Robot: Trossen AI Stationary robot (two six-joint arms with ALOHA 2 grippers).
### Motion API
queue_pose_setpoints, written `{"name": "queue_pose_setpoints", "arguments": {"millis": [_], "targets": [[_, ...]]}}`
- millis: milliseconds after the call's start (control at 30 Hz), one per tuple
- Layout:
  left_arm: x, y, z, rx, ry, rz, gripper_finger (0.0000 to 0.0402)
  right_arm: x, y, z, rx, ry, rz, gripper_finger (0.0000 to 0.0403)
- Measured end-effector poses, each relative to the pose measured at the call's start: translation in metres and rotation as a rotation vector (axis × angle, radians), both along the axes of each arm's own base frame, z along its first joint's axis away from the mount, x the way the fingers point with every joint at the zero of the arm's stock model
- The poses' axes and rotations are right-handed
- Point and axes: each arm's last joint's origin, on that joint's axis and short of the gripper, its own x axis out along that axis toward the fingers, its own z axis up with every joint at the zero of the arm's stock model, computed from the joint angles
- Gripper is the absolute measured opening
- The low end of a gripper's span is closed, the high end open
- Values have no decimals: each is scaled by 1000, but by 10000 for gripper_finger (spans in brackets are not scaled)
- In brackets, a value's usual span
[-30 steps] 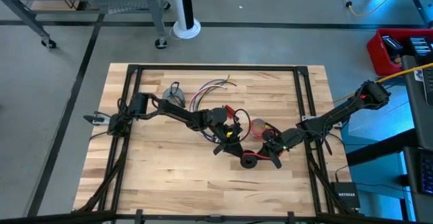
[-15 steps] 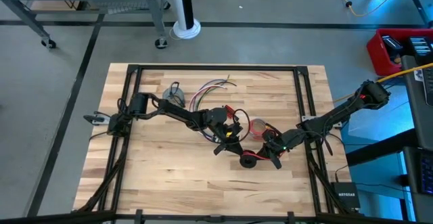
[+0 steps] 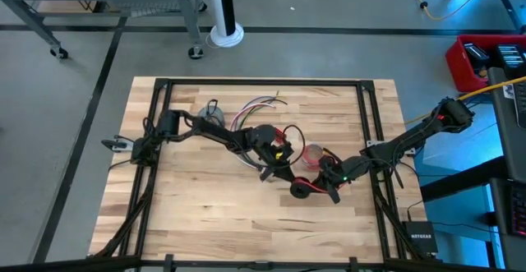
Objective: Coil cords
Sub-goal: Coil the red wire onto the spool
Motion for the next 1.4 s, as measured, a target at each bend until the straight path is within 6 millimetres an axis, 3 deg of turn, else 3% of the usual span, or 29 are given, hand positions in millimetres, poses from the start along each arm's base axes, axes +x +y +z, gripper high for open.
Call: {"name": "queue_pose_setpoints", "arguments": {"millis": [267, 467, 833, 1100, 1400], "targets": [[-8, 20, 0, -25, 29, -42, 0, -10, -4, 3, 20, 64, -18, 46], [-17, 34, -8, -39, 175, -91, 0, -21, -10, 5, 11, 122, -44, 46], [-31, 38, -28, -71, 373, -178, 0, -32, -21, 2, -98, 174, -178, 47], [-34, 45, -32, -71, 408, -162, 0, -31, -23, 4, -136, 139, -269, 46], [-29, 49, -30, 30, 353, -31, 0, -23, -18, 22, 3, -34, -254, 46]]}}
